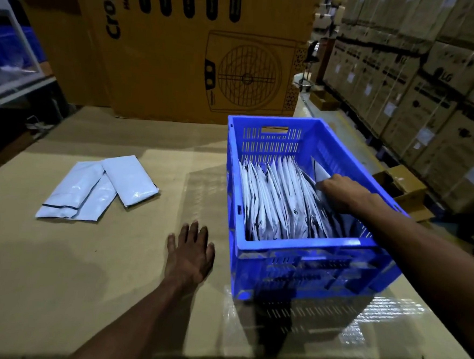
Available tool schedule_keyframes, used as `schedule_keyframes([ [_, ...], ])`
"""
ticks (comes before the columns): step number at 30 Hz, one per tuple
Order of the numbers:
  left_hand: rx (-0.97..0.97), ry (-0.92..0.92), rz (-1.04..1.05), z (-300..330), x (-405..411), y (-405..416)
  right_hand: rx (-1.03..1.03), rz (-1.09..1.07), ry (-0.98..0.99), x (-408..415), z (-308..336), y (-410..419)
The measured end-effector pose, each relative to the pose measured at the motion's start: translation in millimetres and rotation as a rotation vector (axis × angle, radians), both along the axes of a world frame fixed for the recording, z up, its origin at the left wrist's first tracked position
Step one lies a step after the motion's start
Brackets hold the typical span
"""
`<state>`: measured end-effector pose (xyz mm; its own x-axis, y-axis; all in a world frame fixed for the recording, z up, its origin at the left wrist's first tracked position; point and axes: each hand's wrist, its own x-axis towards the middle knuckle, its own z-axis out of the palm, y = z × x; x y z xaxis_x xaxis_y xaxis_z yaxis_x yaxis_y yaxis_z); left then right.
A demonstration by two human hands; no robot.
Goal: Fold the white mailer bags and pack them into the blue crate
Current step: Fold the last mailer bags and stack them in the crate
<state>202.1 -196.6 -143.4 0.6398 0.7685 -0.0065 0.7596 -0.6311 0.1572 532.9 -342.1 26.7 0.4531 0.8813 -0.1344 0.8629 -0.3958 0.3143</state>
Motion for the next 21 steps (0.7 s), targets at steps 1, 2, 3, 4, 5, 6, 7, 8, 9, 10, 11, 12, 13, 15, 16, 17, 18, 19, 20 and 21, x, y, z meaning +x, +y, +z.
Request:
schedule_keyframes([
  [1, 0.008, 0.004, -0.003, -1, 0, 0, -0.029, 0.010, 0.016, 8, -4, 4],
  [2, 0.019, 0.000, -0.004, -1, -1, 0, -0.062, 0.014, 0.033, 16, -10, 8],
  [3, 0.030, -0.013, -0.004, -3, -1, 0, -0.109, 0.003, 0.045, 22, -13, 12],
  [4, 0.039, -0.032, -0.003, -4, -2, 1, -0.166, 0.004, 0.032, 27, -14, 15],
  [5, 0.040, -0.046, 0.000, -6, -1, 1, -0.206, 0.011, 0.037, 30, -18, 16],
  [6, 0.038, -0.054, 0.004, -7, -1, 2, -0.228, 0.014, 0.059, 30, -21, 16],
  [7, 0.036, -0.059, 0.008, -7, -1, 2, -0.223, 0.011, 0.098, 30, -23, 16],
  [8, 0.035, -0.057, 0.011, -7, -1, 2, -0.219, 0.016, 0.128, 31, -26, 17],
  [9, 0.038, -0.048, 0.010, -6, -1, 2, -0.245, 0.019, 0.141, 33, -29, 17],
  [10, 0.040, -0.037, 0.009, -6, -1, 2, -0.290, 0.024, 0.132, 32, -31, 14],
  [11, 0.045, -0.036, 0.009, -7, 0, 2, -0.322, 0.021, 0.138, 35, -33, 13],
  [12, 0.050, -0.043, 0.011, -7, 0, 2, -0.341, 0.032, 0.129, 40, -38, 12],
  [13, 0.051, -0.051, 0.014, -8, 0, 3, -0.365, 0.043, 0.101, 42, -39, 13],
  [15, 0.056, -0.059, 0.020, -9, 1, 4, -0.375, 0.140, -0.060, 44, -39, 17],
  [16, 0.051, -0.055, 0.027, -10, 1, 5, -0.351, 0.160, -0.023, 43, -41, 20],
  [17, 0.043, -0.049, 0.032, -11, 1, 5, -0.311, 0.152, -0.008, 39, -40, 24],
  [18, 0.037, -0.047, 0.034, -12, 1, 6, -0.290, 0.164, -0.028, 38, -40, 25],
  [19, 0.040, -0.051, 0.034, -13, 1, 6, -0.264, 0.116, 0.027, 35, -38, 26],
  [20, 0.045, -0.055, 0.032, -13, 0, 6, -0.250, 0.051, 0.071, 33, -37, 29],
  [21, 0.047, -0.058, 0.028, -13, -1, 6, -0.231, 0.012, 0.113, 31, -37, 28],
])
